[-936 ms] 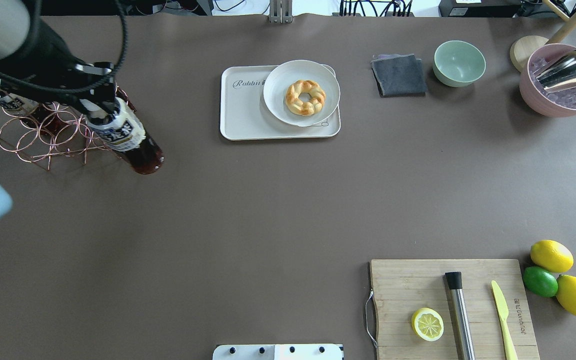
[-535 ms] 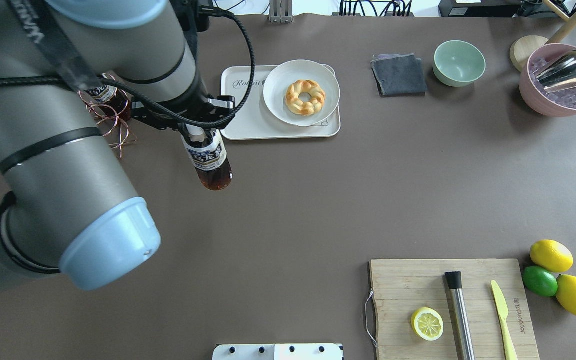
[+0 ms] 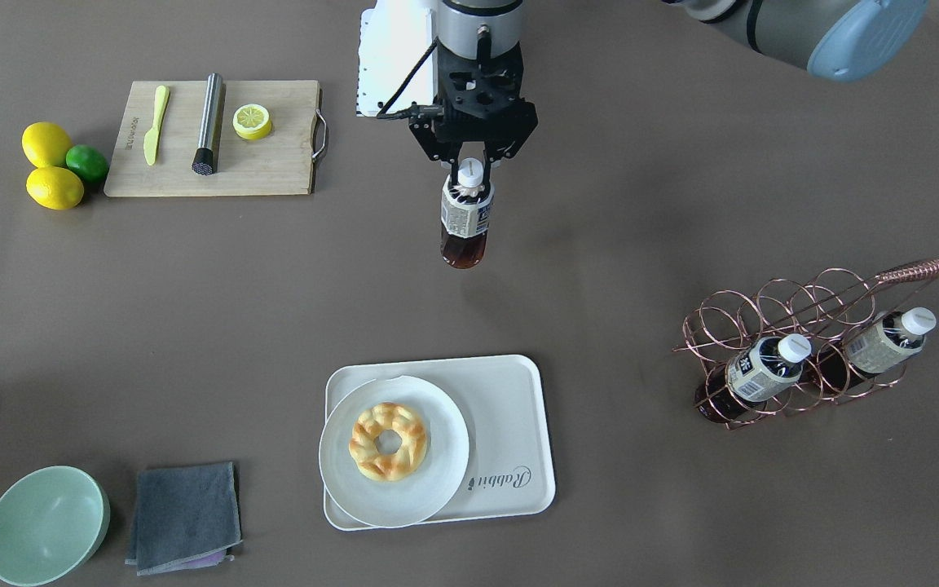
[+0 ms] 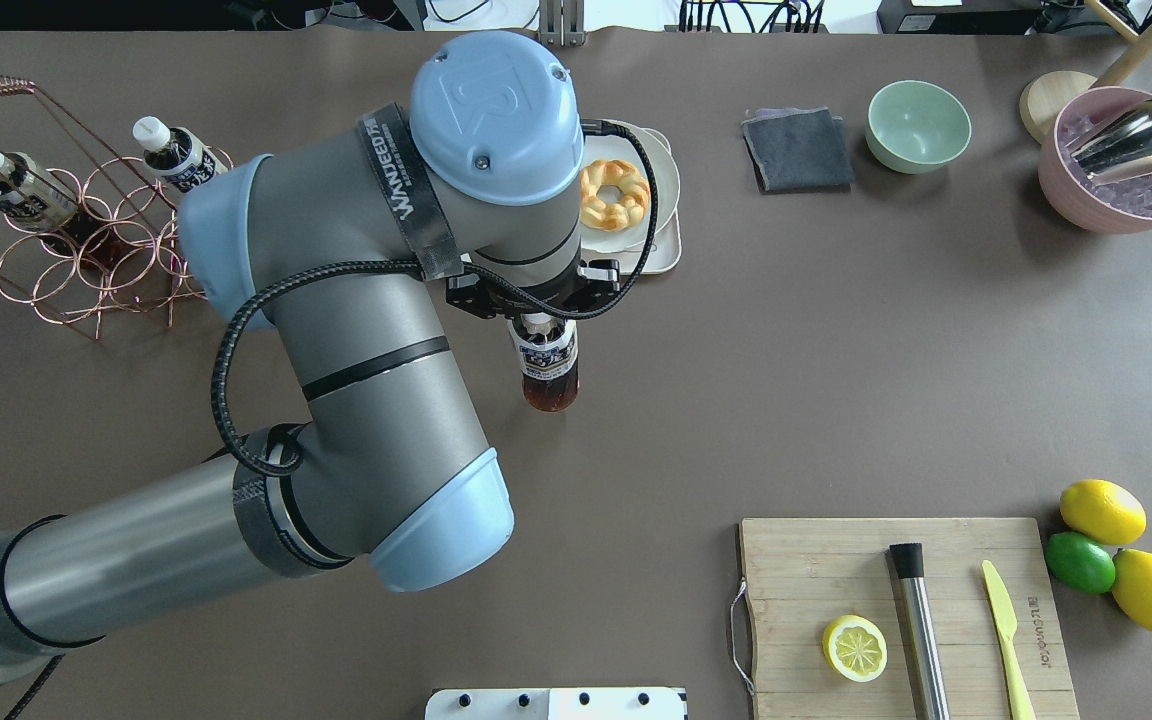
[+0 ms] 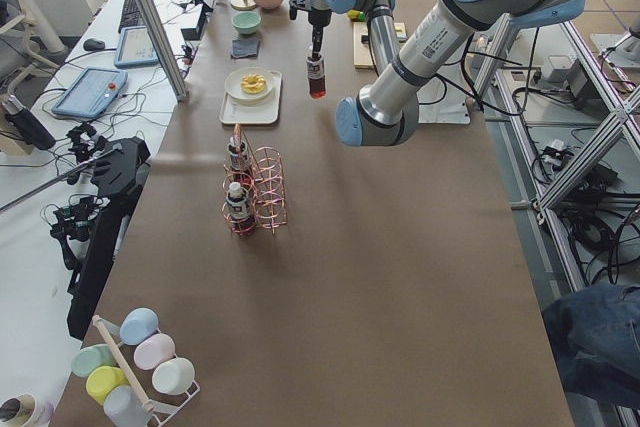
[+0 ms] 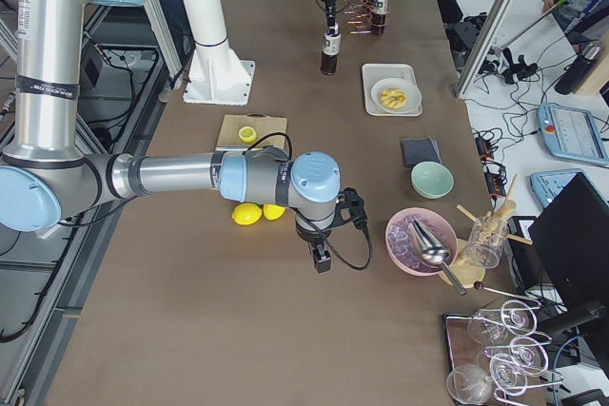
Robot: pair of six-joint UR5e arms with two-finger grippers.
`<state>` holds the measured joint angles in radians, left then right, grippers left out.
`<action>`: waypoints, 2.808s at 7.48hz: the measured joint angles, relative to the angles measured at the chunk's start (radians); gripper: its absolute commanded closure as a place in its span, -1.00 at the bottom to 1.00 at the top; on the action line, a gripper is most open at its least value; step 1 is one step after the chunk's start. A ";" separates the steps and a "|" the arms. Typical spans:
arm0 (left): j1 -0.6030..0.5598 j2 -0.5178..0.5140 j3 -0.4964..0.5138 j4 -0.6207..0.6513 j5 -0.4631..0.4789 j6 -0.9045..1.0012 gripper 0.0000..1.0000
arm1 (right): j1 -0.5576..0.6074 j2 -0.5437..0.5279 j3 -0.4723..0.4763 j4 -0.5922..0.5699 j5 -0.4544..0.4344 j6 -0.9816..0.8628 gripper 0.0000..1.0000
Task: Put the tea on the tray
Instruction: 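Carry the bottle toward the tray and set it on the table, then open the left gripper and withdraw it toward the rack while the right arm approaches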
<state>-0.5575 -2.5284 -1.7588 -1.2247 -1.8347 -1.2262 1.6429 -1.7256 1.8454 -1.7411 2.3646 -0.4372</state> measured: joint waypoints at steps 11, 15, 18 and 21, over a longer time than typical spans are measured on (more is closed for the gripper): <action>0.036 0.002 0.041 -0.033 0.006 -0.016 -0.42 | 0.000 0.002 0.001 0.002 0.022 0.000 -1.00; 0.037 0.009 0.032 -0.033 0.008 -0.018 -0.81 | 0.000 0.003 0.007 0.018 0.054 -0.002 -1.00; -0.028 0.049 -0.083 0.008 -0.017 0.025 -0.91 | -0.060 0.033 0.079 0.052 0.059 0.167 -1.00; -0.232 0.243 -0.242 0.040 -0.147 0.287 -0.92 | -0.230 0.111 0.260 0.053 0.059 0.588 -0.98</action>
<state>-0.7899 -2.2855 -2.0005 -1.1847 -1.9812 -0.9396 1.4130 -1.6150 2.1054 -1.6879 2.4237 0.1513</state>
